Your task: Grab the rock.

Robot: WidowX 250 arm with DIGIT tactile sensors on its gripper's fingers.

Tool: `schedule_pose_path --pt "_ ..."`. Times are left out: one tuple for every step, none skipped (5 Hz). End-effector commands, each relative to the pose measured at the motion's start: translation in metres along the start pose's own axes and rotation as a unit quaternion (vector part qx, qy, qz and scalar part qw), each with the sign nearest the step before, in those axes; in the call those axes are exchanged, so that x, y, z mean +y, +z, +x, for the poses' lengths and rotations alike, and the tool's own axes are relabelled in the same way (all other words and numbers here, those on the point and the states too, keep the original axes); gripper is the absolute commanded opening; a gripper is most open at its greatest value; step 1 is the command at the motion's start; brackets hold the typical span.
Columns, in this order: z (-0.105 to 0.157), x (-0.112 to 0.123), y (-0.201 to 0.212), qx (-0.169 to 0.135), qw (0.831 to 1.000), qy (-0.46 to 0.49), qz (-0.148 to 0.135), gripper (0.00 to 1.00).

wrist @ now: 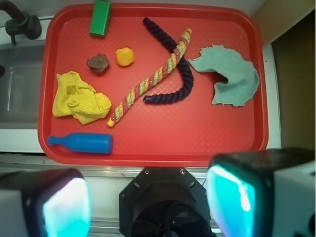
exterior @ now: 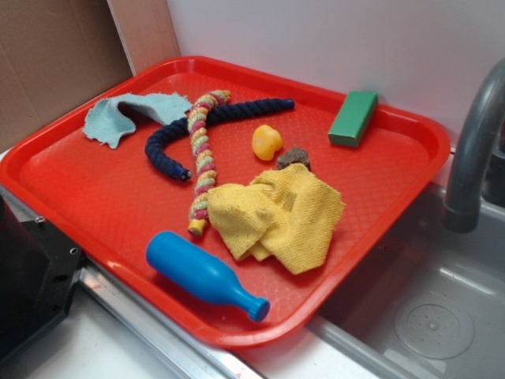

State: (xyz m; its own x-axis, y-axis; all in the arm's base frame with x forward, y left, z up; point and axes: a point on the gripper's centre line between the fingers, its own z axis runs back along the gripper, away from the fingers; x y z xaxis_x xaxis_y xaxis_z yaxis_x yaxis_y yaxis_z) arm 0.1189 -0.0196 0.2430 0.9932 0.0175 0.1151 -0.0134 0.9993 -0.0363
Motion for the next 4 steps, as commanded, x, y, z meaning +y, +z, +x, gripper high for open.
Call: schedule_pose_path --pt "0.0 0.0 0.0 0.0 1.0 0.0 0.0 1.0" --pt "0.042 -0.021 -0.037 -0.055 0.994 0.09 -0.018 1.0" --pt "0.089 -0.044 -0.092 -0.077 0.982 0.172 -0.005 1.0" --pt "0.114 -0.052 -0.141 -0.034 0.982 0.188 -0.01 1.0"
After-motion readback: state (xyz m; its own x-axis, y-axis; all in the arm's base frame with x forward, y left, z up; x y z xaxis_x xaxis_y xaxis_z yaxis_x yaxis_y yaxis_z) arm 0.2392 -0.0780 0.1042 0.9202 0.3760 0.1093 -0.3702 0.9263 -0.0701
